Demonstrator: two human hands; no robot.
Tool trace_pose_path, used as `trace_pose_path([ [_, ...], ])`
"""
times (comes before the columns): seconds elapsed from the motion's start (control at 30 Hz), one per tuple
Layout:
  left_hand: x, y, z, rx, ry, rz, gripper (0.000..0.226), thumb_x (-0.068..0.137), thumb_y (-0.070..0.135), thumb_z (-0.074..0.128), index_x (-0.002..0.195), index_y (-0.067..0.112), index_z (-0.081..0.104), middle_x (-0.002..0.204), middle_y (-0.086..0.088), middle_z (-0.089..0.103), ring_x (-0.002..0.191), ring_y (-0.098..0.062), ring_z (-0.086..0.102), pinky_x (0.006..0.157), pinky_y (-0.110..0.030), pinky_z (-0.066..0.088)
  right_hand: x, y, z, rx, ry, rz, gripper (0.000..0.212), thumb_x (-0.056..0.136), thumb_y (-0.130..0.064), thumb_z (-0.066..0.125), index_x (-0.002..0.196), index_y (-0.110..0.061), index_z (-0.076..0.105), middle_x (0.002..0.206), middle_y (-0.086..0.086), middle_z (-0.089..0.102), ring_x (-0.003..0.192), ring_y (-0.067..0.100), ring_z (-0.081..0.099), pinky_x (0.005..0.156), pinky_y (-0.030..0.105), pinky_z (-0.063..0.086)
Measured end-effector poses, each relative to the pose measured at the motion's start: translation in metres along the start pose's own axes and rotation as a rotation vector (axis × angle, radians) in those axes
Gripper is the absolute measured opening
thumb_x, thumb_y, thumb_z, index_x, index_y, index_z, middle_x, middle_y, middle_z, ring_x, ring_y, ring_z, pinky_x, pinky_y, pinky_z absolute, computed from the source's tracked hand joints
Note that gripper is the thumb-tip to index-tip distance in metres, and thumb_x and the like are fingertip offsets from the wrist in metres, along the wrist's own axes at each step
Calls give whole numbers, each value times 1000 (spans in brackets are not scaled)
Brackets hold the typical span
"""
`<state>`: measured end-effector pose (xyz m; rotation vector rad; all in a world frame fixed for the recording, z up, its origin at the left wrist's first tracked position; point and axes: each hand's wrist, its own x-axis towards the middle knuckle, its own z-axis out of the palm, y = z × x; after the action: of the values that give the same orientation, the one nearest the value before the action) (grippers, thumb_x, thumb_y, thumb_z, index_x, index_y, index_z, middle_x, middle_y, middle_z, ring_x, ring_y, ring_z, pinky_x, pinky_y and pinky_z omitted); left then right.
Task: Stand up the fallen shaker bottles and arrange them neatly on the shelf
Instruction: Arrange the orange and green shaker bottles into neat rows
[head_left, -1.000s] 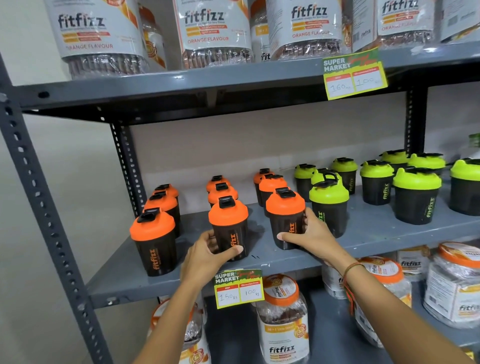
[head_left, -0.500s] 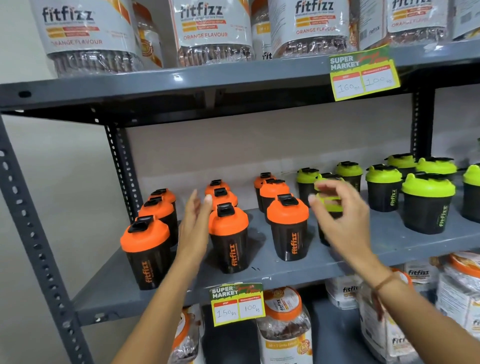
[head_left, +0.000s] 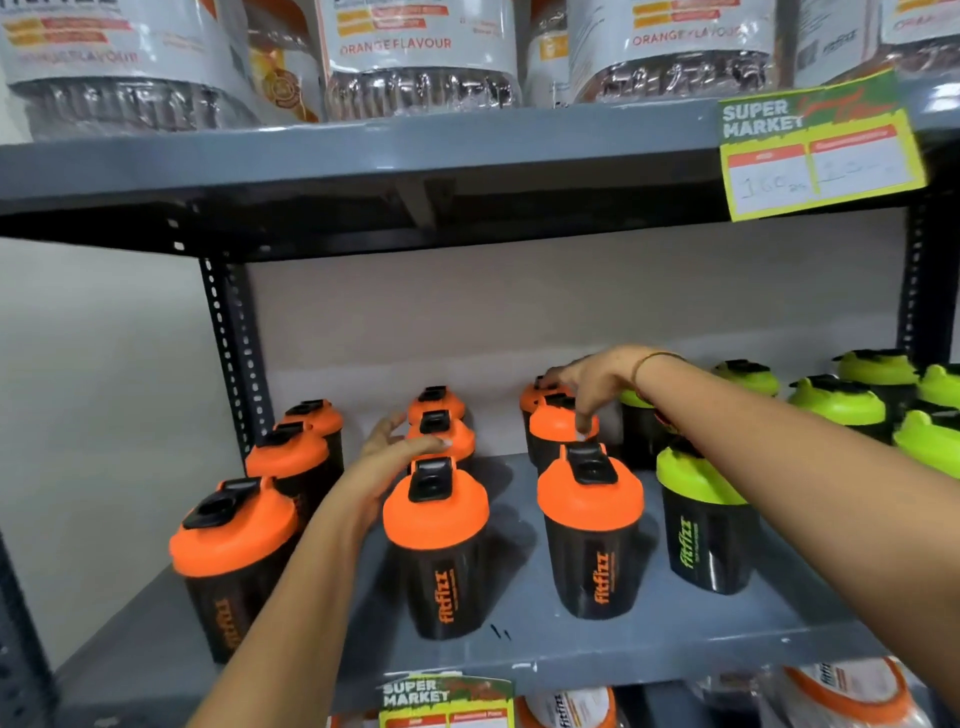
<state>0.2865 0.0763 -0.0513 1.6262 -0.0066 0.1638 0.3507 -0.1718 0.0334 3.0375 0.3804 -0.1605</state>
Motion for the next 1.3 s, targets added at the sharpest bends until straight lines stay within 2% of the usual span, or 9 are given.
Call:
trace_pose_path([
  [0.1, 5, -6, 0, 51, -68, 20, 77, 71, 8, 76, 137, 16, 38, 113, -7, 59, 80, -12, 62, 53, -20, 51, 6, -1, 5, 56, -62, 5, 94, 74, -21, 77, 151, -32, 25, 148, 3, 38, 133, 32, 44, 102, 51, 48],
  [0.3, 13, -17, -2, 56, -113, 57, 87, 53, 14, 77, 133, 16, 43, 110, -5, 63, 86, -18, 65, 59, -22, 54, 3, -1, 6, 183, -65, 40, 86, 79, -13, 73, 150, -28, 27, 126, 3, 40, 128, 31, 49, 94, 46, 55],
  [0.53, 16, -23, -3, 41, -76, 102, 93, 46, 20, 85, 131, 17, 46, 120, -5, 61, 103, -25, 65, 77, -34, 55, -3, -3, 6, 296, -46, 84, 80, 79, -25, 79, 147, -23, 35, 127, 7, 47, 98, 28, 63, 94, 45, 56],
  [0.77, 17, -24, -4, 41, -81, 124, 83, 52, 19, 80, 128, 17, 48, 117, -8, 62, 97, -25, 65, 71, -31, 53, -9, -2, 5, 310, -90, 87, 82, 79, -28, 79, 148, -23, 35, 137, 9, 52, 109, 31, 66, 97, 43, 54],
  [0.9, 17, -24, -5, 50, -99, 112, 86, 53, 18, 80, 132, 15, 45, 121, -12, 62, 94, -24, 66, 65, -28, 52, -9, 1, 7, 322, -87, 86, 77, 77, -30, 77, 144, -28, 39, 125, 7, 57, 84, 25, 68, 94, 42, 56],
  [1.0, 11, -18, -6, 26, -112, 84, 93, 58, 13, 83, 139, 15, 37, 125, -10, 58, 91, -19, 65, 64, -27, 50, -11, 3, 9, 358, -90, 82, 87, 74, -30, 79, 148, -30, 32, 131, 7, 53, 71, 18, 60, 92, 40, 57],
  [1.1, 1, -4, -4, -44, 79, 114, 80, 72, 15, 79, 140, 18, 38, 134, -8, 46, 116, -25, 55, 85, -35, 48, -21, 9, 7, 389, -10, 39, 85, 74, -40, 81, 145, -29, 36, 131, 4, 50, 96, 22, 60, 88, 39, 56],
  [1.17, -12, 11, -1, -92, 264, 244, 62, 78, 20, 74, 134, 18, 47, 131, -6, 51, 121, -22, 53, 91, -31, 45, -37, 15, 1, 455, 93, -4, 75, 75, -47, 79, 140, -28, 44, 131, 3, 51, 111, 23, 57, 92, 37, 53],
  [1.3, -68, 53, 18, -223, 413, 590, 38, 86, 16, 64, 124, 15, 59, 117, 1, 64, 107, -5, 62, 83, -12, 50, -73, 38, -15, 622, 424, -58, 46, 80, -44, 75, 119, -24, 65, 119, 2, 66, 100, 18, 63, 78, 32, 54],
])
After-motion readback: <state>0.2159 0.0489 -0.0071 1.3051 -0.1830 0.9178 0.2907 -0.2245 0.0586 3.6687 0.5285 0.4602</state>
